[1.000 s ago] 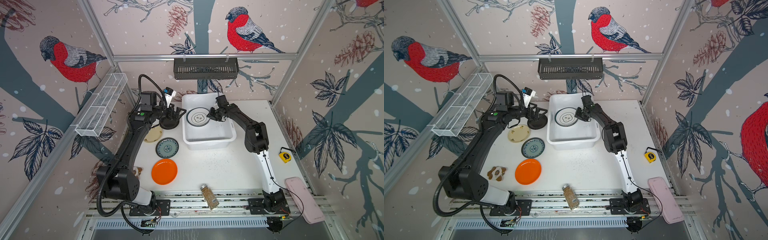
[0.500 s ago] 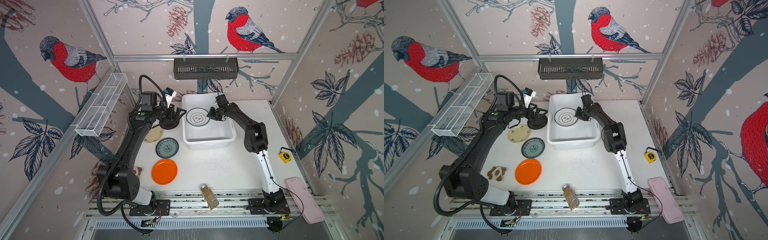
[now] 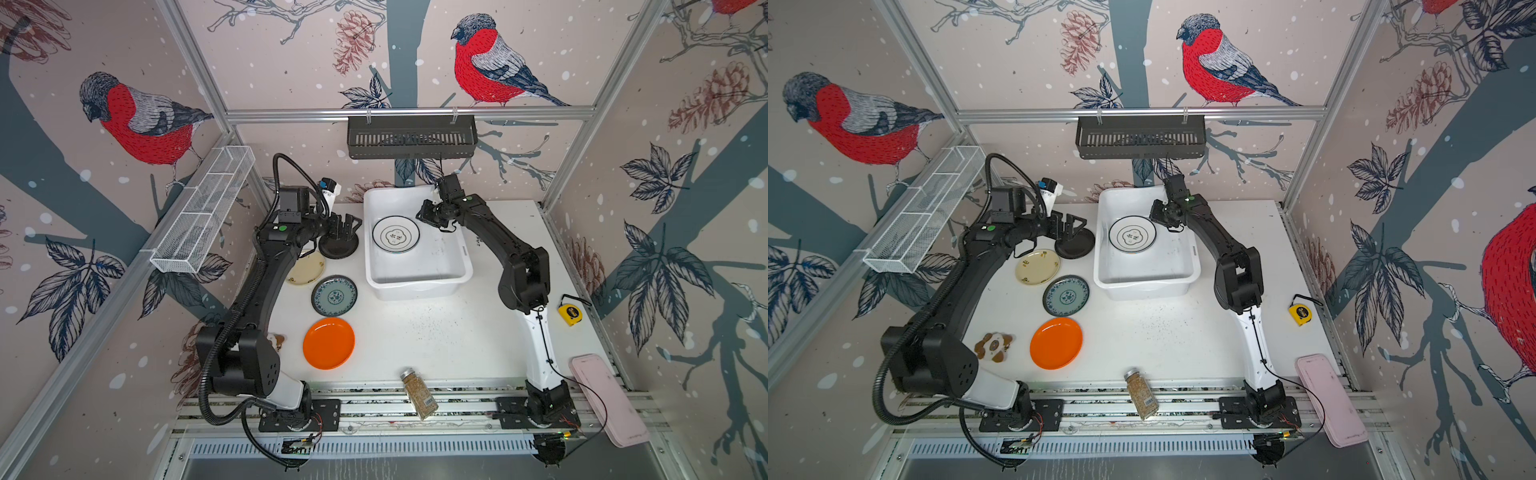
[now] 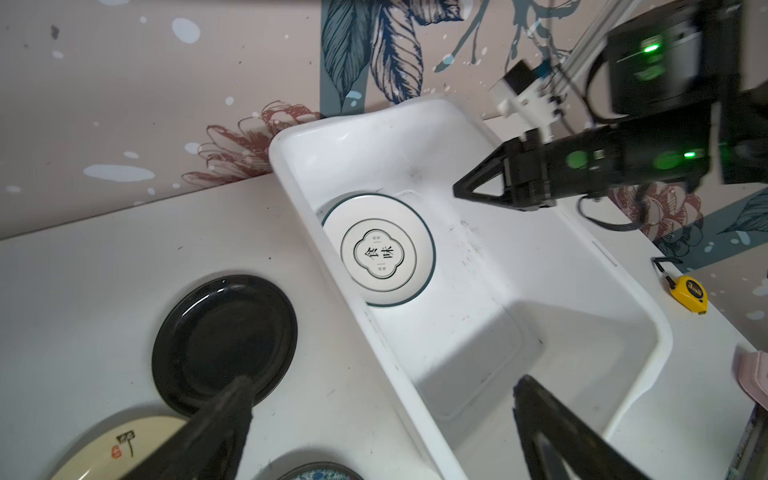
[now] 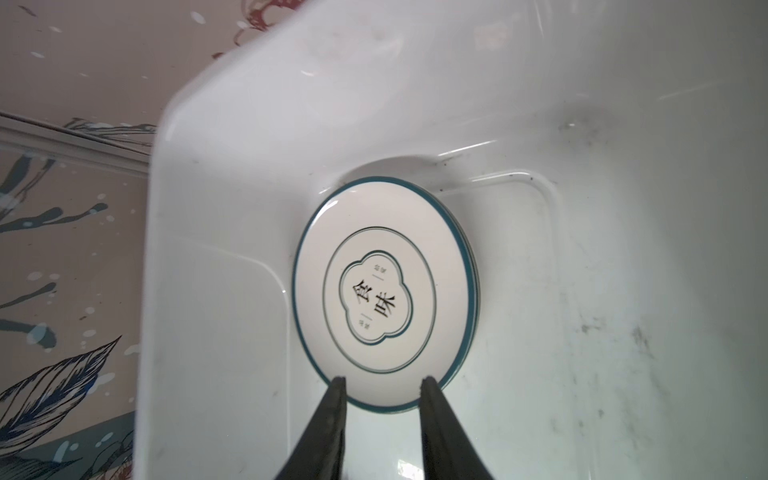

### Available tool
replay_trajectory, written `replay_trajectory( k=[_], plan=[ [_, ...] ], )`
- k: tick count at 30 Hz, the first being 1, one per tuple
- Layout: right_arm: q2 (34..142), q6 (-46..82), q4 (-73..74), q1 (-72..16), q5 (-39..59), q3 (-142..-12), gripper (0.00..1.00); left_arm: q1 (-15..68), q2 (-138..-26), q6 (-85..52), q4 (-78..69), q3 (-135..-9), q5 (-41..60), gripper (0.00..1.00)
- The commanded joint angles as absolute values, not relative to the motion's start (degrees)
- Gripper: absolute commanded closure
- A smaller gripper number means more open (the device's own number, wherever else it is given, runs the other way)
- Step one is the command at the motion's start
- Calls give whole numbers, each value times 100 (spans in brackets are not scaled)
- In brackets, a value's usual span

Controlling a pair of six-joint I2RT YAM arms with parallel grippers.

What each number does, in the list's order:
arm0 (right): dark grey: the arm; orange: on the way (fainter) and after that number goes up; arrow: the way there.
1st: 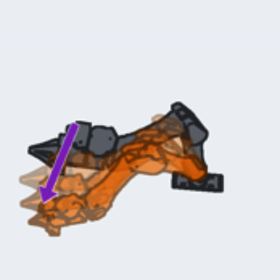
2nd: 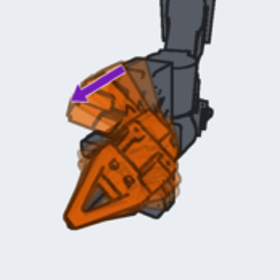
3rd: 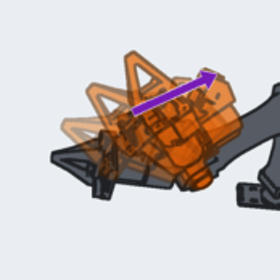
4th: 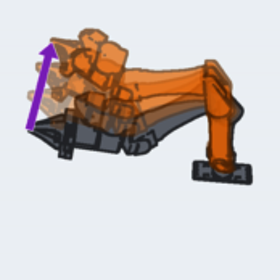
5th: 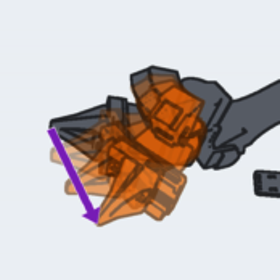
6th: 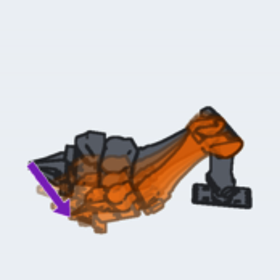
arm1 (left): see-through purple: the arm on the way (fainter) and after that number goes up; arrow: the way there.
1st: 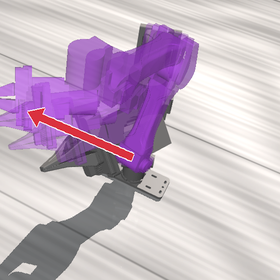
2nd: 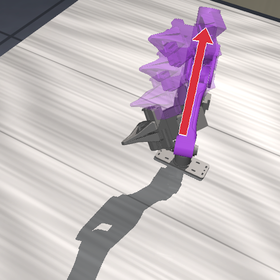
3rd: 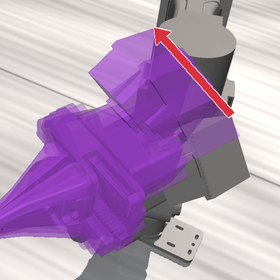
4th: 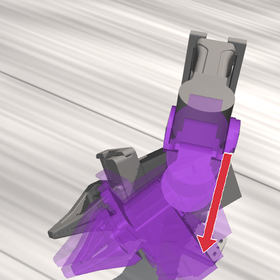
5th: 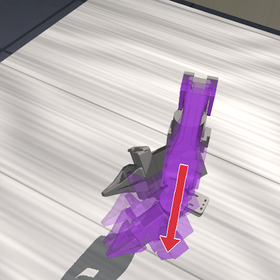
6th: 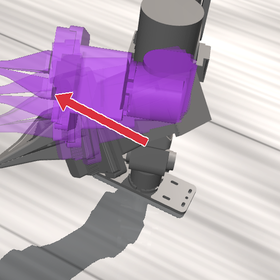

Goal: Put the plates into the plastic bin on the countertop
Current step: 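Raise right gripper from the bin while left gripper moves toward the black plate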

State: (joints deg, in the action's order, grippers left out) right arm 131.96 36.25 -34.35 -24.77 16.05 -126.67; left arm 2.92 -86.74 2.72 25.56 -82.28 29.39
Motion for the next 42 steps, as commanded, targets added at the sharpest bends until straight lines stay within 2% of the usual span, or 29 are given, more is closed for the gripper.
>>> replay_trajectory(
  k=[1,10,15,25,29,34,38,42],
  plan=[
    [12766,3317,-3128,-2522,1449,-12325,68,2,-8740,-51,2411,-8143,2973,3],
    [11030,3235,-2080,-2557,1918,-10113,69,-258,-8765,208,2209,-7698,2788,3],
    [10039,3249,-1268,-2518,2514,-8753,70,-262,-9152,275,2205,-7925,2267,3],
    [8636,3070,-859,-2440,3176,-7267,68,-259,-10648,747,2571,-9433,1624,3],
    [8294,3147,-721,-2352,3507,-6915,68,-258,-11464,889,3078,-10388,1817,3],
    [8055,3300,-484,-2220,3952,-6565,67,-261,-12470,1385,3916,-11582,2121,2],
    [7937,3440,-290,-2150,4043,-6302,67,-272,-13160,1518,4748,-12488,1934,3],
    [7963,3550,-106,-2144,4093,-6146,67,-371,-13512,1557,5088,-12689,1908,7]
  ],
)
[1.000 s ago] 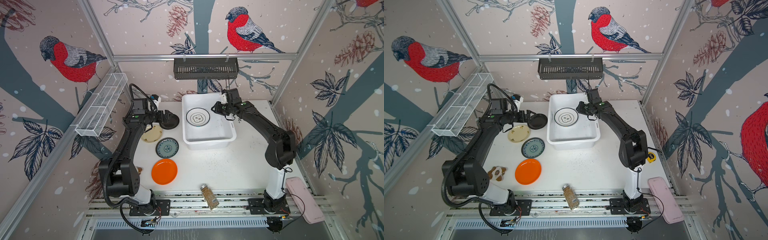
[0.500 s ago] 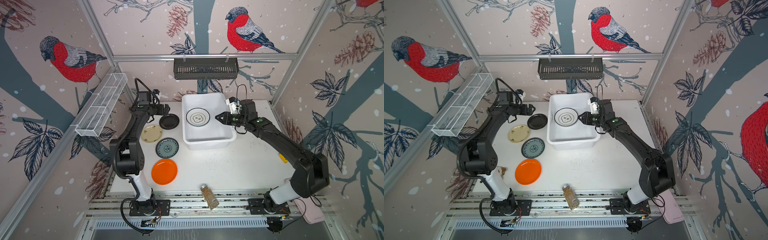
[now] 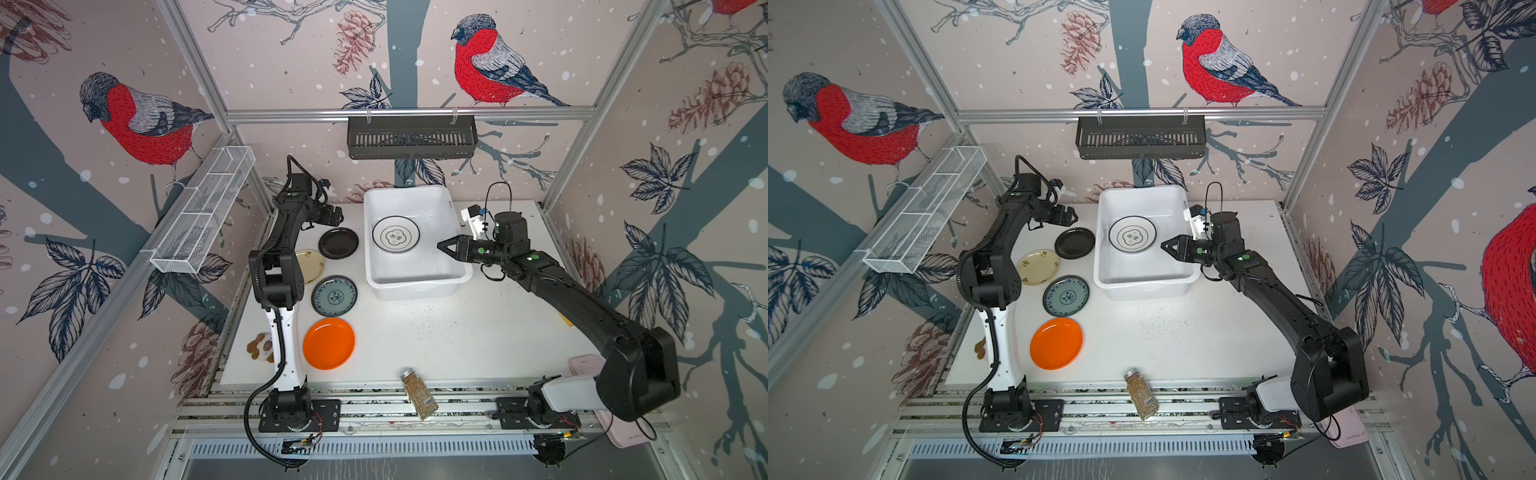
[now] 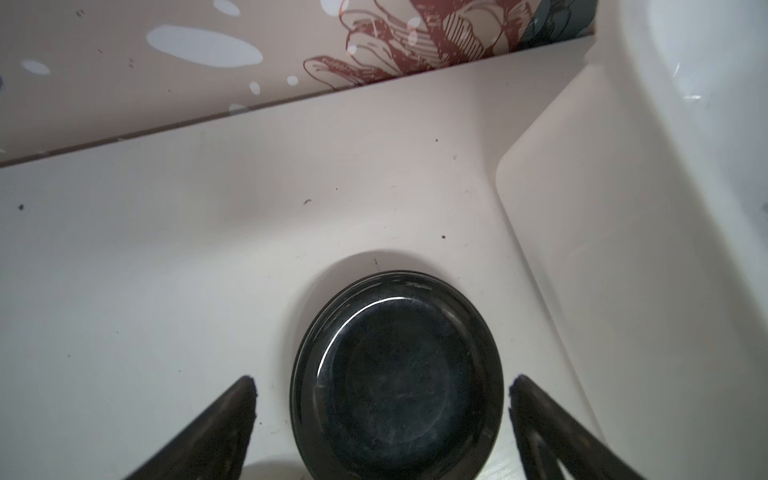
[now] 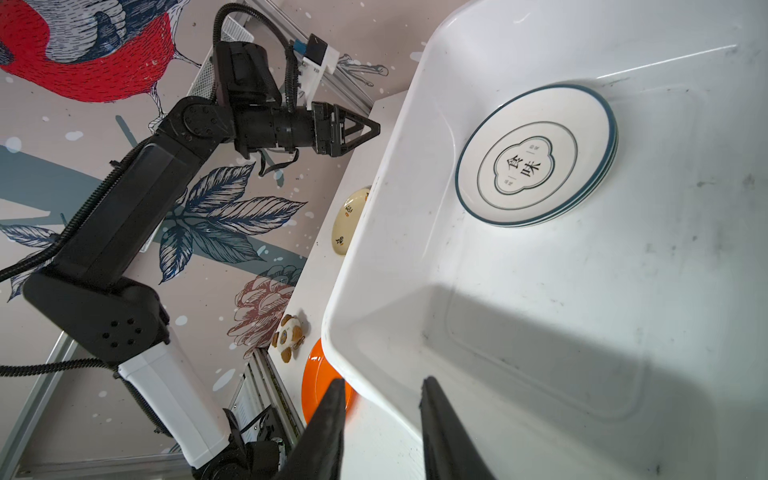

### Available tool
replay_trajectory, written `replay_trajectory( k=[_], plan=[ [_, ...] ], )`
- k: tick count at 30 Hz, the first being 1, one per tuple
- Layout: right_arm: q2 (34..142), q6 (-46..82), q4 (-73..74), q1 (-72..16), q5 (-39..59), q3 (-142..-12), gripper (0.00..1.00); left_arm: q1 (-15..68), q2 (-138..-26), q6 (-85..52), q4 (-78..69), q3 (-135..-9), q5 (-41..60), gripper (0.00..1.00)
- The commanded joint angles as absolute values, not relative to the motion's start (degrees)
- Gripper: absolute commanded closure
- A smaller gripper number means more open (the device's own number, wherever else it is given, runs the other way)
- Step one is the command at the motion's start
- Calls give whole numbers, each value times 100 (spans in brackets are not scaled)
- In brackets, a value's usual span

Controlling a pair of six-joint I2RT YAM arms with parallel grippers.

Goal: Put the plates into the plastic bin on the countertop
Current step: 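Raise right gripper from the bin while left gripper moves toward the black plate, then lower left gripper onto the black plate rim and close on it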

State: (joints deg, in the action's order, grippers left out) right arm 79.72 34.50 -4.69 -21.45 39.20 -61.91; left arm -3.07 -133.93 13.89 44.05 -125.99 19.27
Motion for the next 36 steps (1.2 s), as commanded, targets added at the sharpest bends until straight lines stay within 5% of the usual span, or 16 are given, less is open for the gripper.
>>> replay_trajectory(
  k=[1,24,36],
  plan=[
    [7993,3560,-89,-2141,4112,-6144,67,-402,-13549,1540,5105,-12629,1906,8],
    [8245,4016,636,-2138,4231,-5809,68,-914,-13727,1346,4913,-11924,2798,30],
    [8358,4185,841,-2118,4249,-5774,70,-914,-14026,1244,5016,-12300,2891,34]
  ],
)
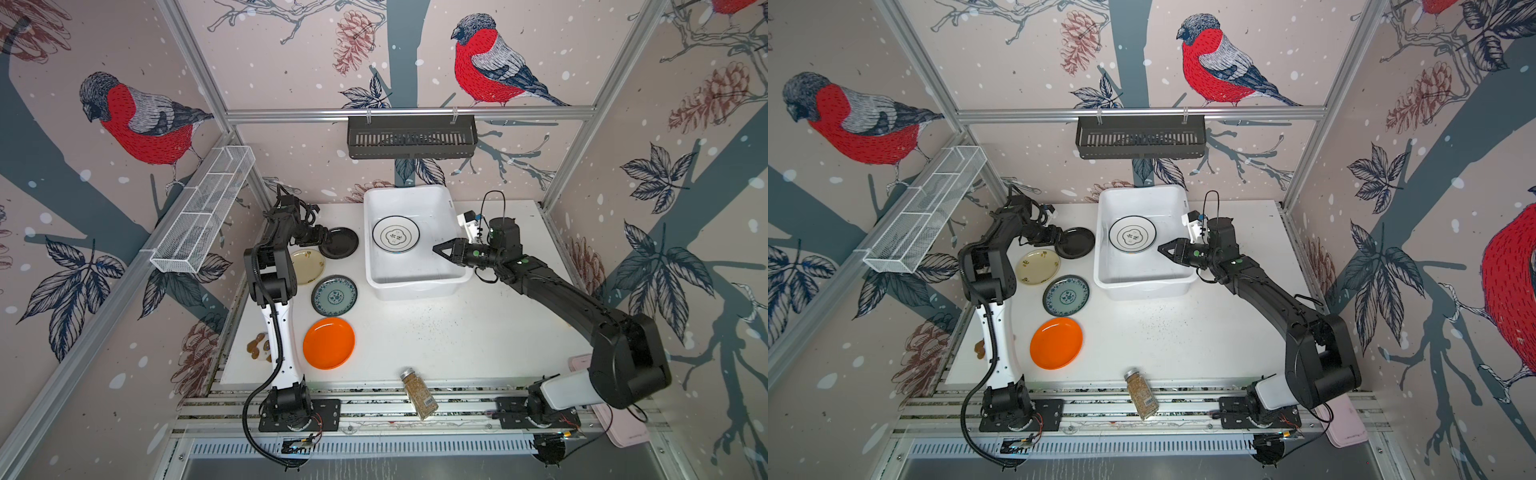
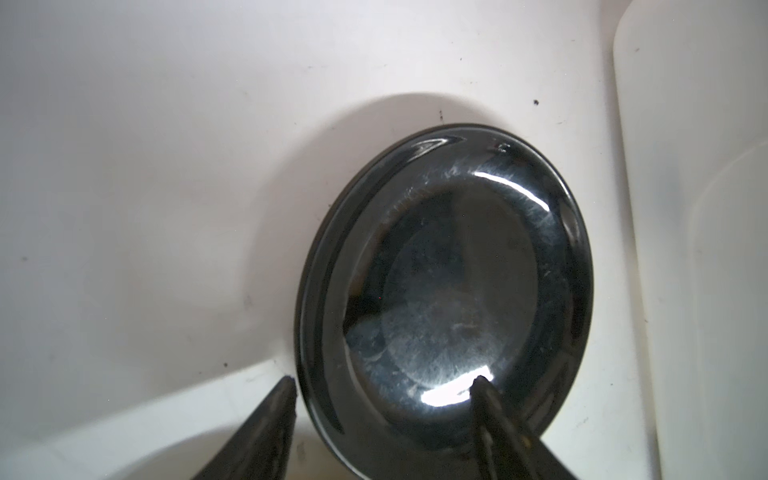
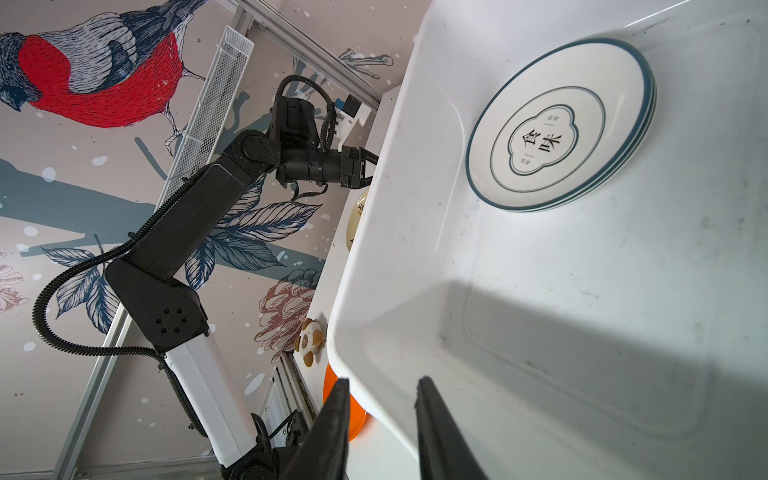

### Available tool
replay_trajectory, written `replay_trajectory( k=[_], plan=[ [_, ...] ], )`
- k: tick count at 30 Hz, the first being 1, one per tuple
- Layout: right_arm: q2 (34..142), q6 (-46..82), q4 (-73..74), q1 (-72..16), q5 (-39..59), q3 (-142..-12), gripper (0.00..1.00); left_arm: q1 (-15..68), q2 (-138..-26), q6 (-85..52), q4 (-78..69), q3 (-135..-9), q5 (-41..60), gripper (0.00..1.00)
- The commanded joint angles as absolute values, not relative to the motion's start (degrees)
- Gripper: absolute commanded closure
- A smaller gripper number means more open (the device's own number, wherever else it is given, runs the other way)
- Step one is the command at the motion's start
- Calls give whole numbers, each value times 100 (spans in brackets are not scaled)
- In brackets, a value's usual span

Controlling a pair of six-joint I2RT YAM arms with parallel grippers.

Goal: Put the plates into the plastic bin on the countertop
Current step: 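Lower left gripper onto the black plate rim and close on it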

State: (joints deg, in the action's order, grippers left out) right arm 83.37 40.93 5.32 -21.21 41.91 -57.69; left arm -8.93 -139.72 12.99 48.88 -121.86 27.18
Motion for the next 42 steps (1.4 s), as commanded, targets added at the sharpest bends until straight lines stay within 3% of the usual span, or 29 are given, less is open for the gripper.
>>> replay_trajectory(
  k=[1,16,42],
  plan=[
    [8365,4192,856,-2120,4247,-5766,70,-914,-14065,1239,5033,-12341,2900,35],
    [8559,4367,1121,-2078,4324,-5730,72,-889,-14231,1135,5037,-12456,3243,39],
    [8743,4676,1558,-2078,4457,-5634,75,-791,-14396,1178,5093,-12440,3224,56]
  ],
)
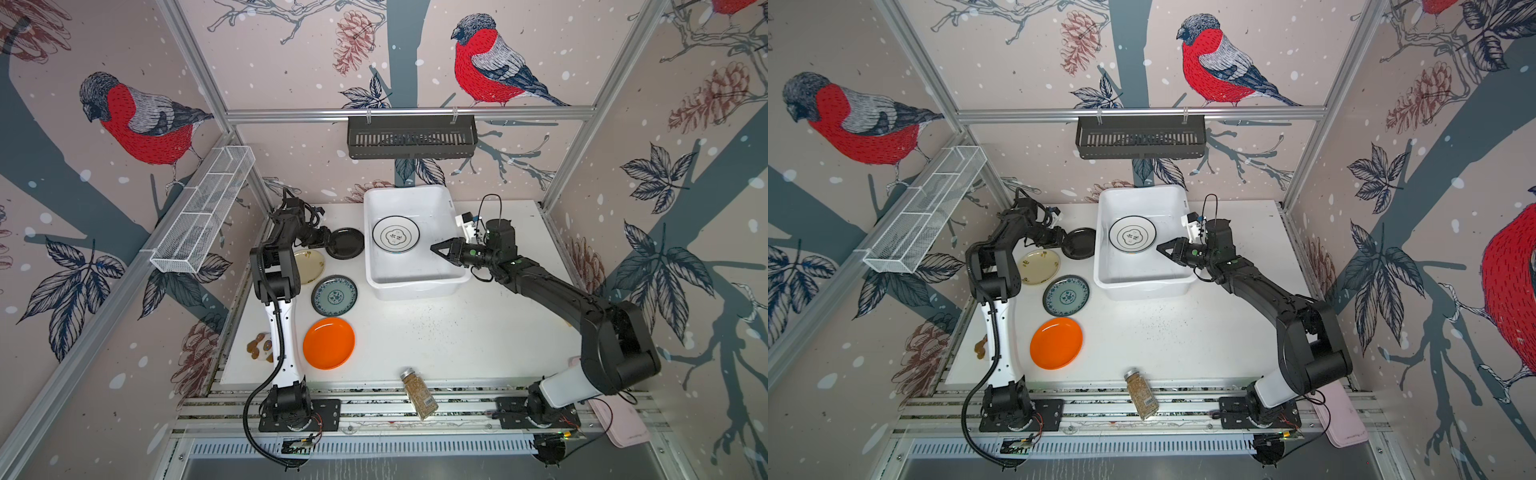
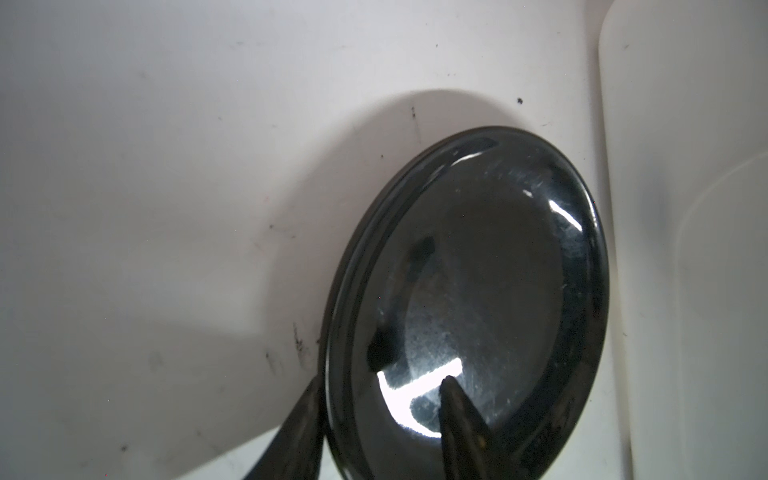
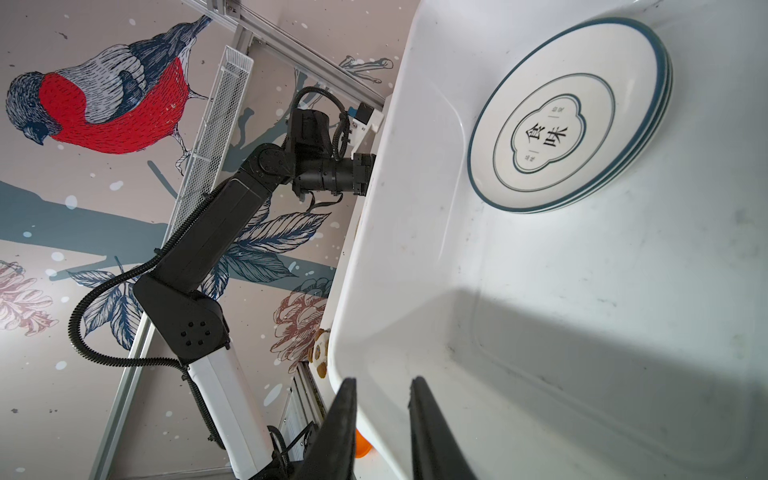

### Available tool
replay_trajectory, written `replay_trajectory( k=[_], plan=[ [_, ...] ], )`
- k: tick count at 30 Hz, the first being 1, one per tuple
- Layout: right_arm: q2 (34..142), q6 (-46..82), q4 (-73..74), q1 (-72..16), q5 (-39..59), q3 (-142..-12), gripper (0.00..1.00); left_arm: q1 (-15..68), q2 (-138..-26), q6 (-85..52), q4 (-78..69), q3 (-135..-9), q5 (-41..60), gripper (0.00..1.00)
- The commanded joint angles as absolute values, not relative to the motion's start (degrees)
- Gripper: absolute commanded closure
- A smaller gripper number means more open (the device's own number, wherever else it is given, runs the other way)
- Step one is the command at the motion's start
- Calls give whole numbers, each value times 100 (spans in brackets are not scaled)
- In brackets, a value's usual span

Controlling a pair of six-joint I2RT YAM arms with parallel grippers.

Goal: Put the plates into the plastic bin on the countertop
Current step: 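Lower left gripper onto the black plate rim and close on it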

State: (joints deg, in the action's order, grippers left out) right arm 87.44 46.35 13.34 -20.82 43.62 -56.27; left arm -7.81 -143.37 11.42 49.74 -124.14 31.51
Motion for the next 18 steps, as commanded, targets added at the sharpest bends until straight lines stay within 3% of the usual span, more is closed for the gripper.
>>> replay_trajectory(
  k=[1,18],
  plan=[
    [8745,4688,1562,-2079,4450,-5634,75,-786,-14405,1169,5098,-12441,3239,59],
    [8846,4790,1731,-2074,4483,-5651,76,-793,-14432,850,5023,-12458,3407,83]
  ],
)
